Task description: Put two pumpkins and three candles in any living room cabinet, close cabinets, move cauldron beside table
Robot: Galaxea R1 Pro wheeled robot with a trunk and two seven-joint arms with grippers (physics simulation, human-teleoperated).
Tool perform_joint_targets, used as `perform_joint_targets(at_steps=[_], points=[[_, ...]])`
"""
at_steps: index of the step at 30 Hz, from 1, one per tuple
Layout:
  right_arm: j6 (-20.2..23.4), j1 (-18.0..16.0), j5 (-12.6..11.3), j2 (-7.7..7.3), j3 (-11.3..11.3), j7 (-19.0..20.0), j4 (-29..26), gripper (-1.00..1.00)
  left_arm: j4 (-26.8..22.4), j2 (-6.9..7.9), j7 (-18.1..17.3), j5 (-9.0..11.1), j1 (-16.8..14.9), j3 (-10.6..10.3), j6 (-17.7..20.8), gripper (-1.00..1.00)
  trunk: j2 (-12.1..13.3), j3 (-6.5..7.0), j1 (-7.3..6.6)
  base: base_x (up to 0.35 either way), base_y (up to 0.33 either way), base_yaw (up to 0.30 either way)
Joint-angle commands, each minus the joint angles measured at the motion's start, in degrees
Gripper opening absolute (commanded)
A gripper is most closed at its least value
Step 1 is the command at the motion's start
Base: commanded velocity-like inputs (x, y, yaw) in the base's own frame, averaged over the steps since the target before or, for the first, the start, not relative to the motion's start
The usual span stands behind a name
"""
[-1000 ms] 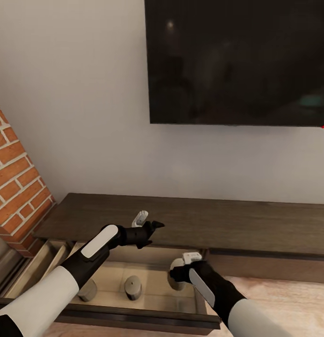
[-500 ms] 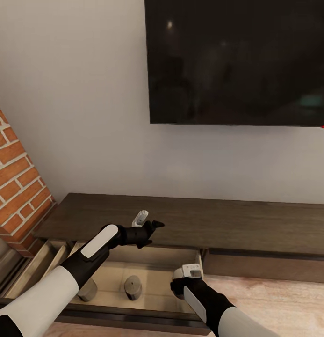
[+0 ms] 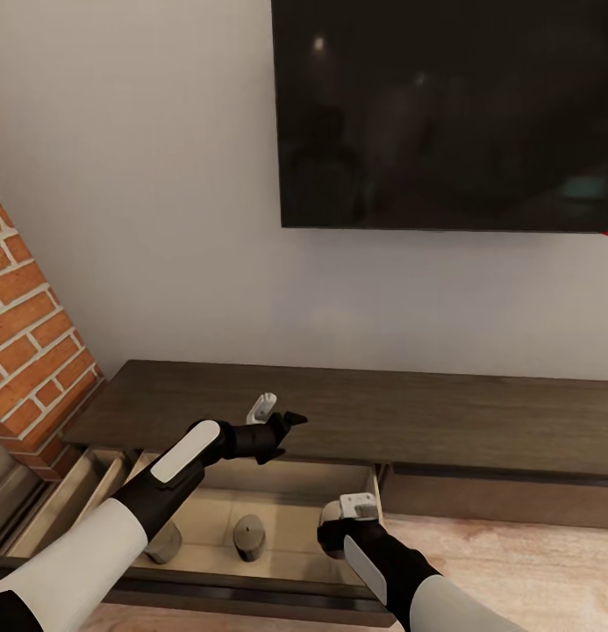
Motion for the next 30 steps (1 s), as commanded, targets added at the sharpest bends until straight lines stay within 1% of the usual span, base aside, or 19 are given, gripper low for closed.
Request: perform_joint_targets(at_steps=[1,3,5,7,8,30], points=[[0.0,0.0,0.1,0.00,0.0,0.5,-0.1,-1.00,0.0,0.00,0.0,0.0,0.0,0.1,0.0,1.00,0.0,0.00,0.00,0.000,0.000,0.000],[0.0,0.0,0.1,0.00,0.0,2.1,-0.1,-1.00,0.0,0.00,0.0,0.0,0.0,0.2,0.0,1.00,0.0,0.00,0.00,0.000,0.000,0.000],[0.0,0.0,0.1,-0.05,0.0,4.7,-0.1,-1.00,0.0,0.00,0.0,0.0,0.0,0.3,0.0,1.00,0.0,0.00,0.00,0.000,0.000,0.000],[0.0,0.0,0.2,-0.12,0.0,5.8,0.0,-1.00,0.0,0.00,0.0,0.0,0.0,0.3,0.0,1.00,0.0,0.00,0.00,0.000,0.000,0.000],[0.0,0.0,0.2,-0.15,0.0,6.2,0.0,-1.00,0.0,0.00,0.0,0.0,0.0,0.3,0.0,1.00,-0.4,-0.18,0.22,0.000,0.000,0.000],[0.0,0.0,0.1,-0.13,0.0,6.6,0.0,-1.00,0.3,-0.21,0.0,0.0,0.0,0.4,0.0,1.00,-9.2,-4.13,5.05,0.000,0.000,0.000]])
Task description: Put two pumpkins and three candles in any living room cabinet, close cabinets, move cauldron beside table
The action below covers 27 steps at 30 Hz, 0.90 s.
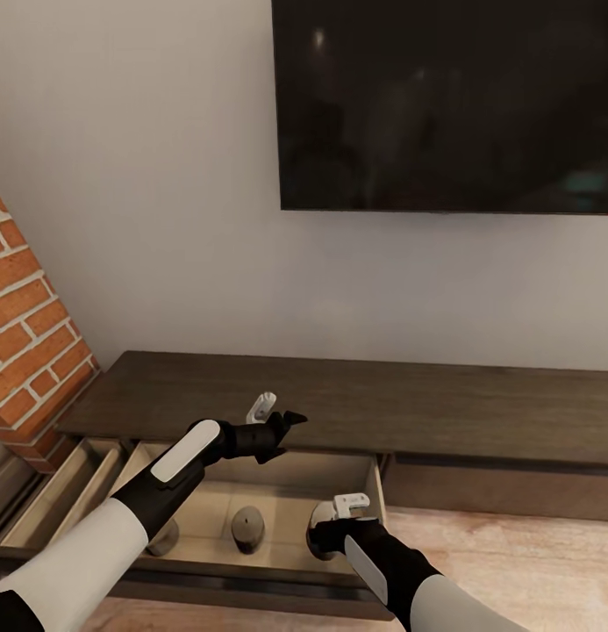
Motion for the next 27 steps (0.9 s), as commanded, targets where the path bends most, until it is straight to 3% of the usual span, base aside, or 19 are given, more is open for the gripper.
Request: perform_joint_targets(at_steps=[1,7,16,27], points=[[0.0,0.0,0.0,0.02,0.0,0.0,0.0,-1.00,0.0,-0.02,0.0,0.0,0.0,0.0,0.0,1.00,-0.4,-0.18,0.22,0.000,0.000,0.000],[0.0,0.0,0.0,0.05,0.0,0.0,0.0,-1.00,0.0,-0.03,0.0,0.0,0.0,0.0,0.0,1.00,-2.8,-1.26,1.54,0.000,0.000,0.000],[0.0,0.0,0.0,0.05,0.0,-0.1,0.2,-1.00,0.2,0.34,0.0,0.0,0.0,-0.1,0.1,1.00,-2.8,-1.26,1.54,0.012,0.000,0.000],[0.0,0.0,0.0,0.05,0.0,-0.1,0.2,-1.00,0.3,0.50,0.1,0.0,0.0,-0.2,0.1,1.00,-2.8,-1.10,1.54,0.177,0.000,-0.035]])
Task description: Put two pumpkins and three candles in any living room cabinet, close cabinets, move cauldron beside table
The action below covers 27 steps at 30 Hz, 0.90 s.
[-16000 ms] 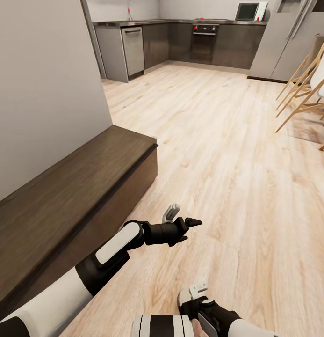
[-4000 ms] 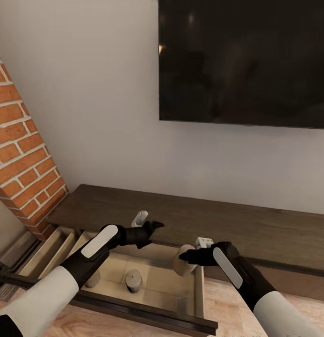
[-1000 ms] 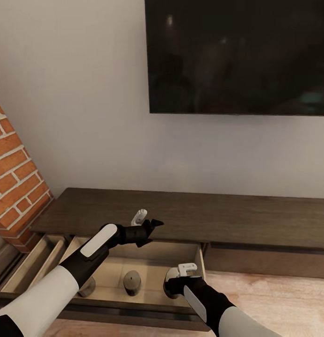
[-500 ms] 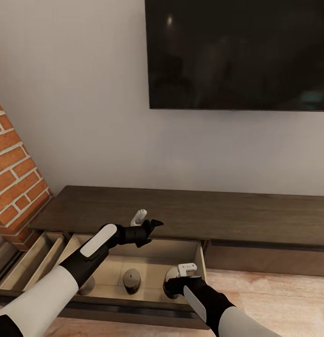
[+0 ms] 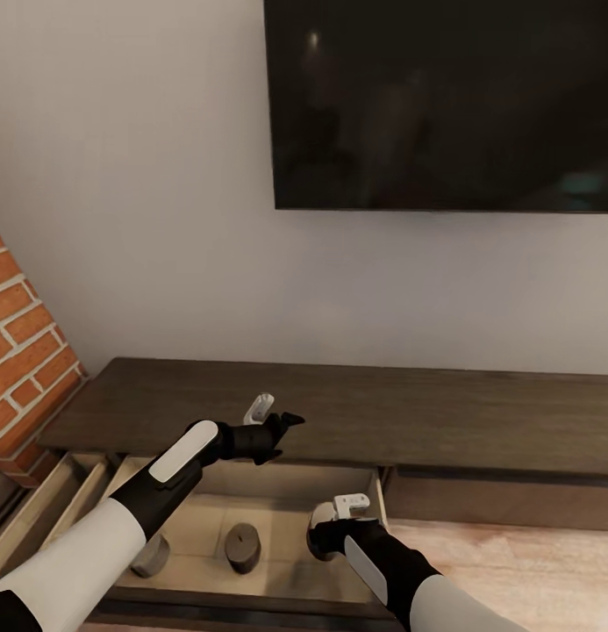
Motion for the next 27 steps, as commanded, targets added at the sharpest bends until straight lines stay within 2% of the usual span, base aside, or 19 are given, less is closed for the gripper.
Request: perform_joint_targets(at_steps=[1,7,27], points=[[0.0,0.0,0.0,0.00,0.0,0.0,0.0,-1.00,0.0,-0.01,0.0,0.0,0.0,0.0,0.0,1.00,0.0,0.07,0.00,0.019,0.000,-0.171],[0.0,0.0,0.0,0.00,0.0,-0.1,0.0,-1.00,0.0,-0.03,0.0,0.0,0.0,0.0,0.0,1.00,0.0,0.32,0.00,0.003,0.000,-0.114],[0.1,0.0,0.0,0.00,0.0,-0.2,0.0,-1.00,0.0,-0.03,-0.2,0.1,0.0,0.0,-0.1,1.00,0.0,0.34,0.00,0.000,0.000,-0.002]])
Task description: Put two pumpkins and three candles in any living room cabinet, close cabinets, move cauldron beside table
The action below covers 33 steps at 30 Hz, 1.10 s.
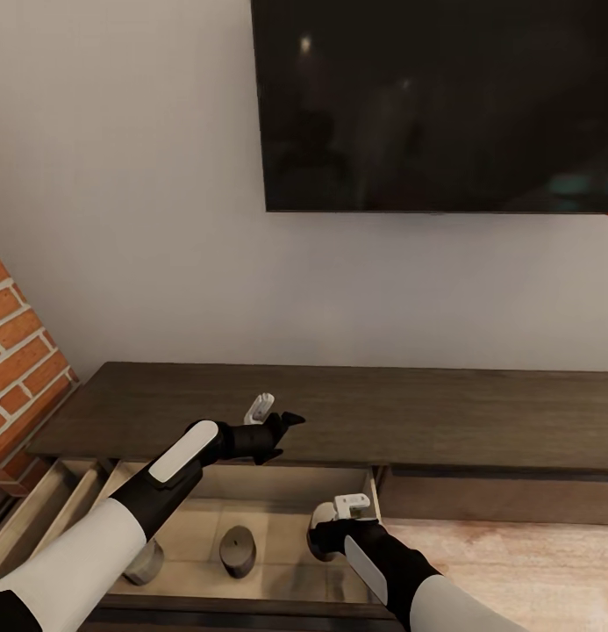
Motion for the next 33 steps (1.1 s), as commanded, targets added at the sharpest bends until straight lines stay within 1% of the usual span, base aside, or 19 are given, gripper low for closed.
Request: perform_joint_targets(at_steps=[1,16,26,33], points=[[0.0,0.0,0.0,0.00,0.0,0.0,0.0,-1.00,0.0,0.00,0.0,0.0,0.0,0.0,0.0,1.00,0.0,0.00,0.00,0.000,0.027,0.000],[0.0,0.0,-0.1,0.00,0.0,0.0,0.0,-1.00,0.0,-0.01,0.1,0.0,0.0,0.0,0.0,1.00,0.0,0.00,0.00,0.000,0.019,0.000],[0.0,0.0,-0.1,0.01,0.0,-0.1,0.1,-1.00,0.0,-0.09,0.1,0.0,0.0,-0.1,0.0,1.00,0.0,0.00,0.00,0.000,0.227,0.000],[-0.1,0.0,-0.4,0.00,0.0,-0.1,0.3,-1.00,0.0,-0.22,0.1,0.1,0.0,0.0,0.0,1.00,0.0,0.11,0.00,0.000,0.028,-0.047]])
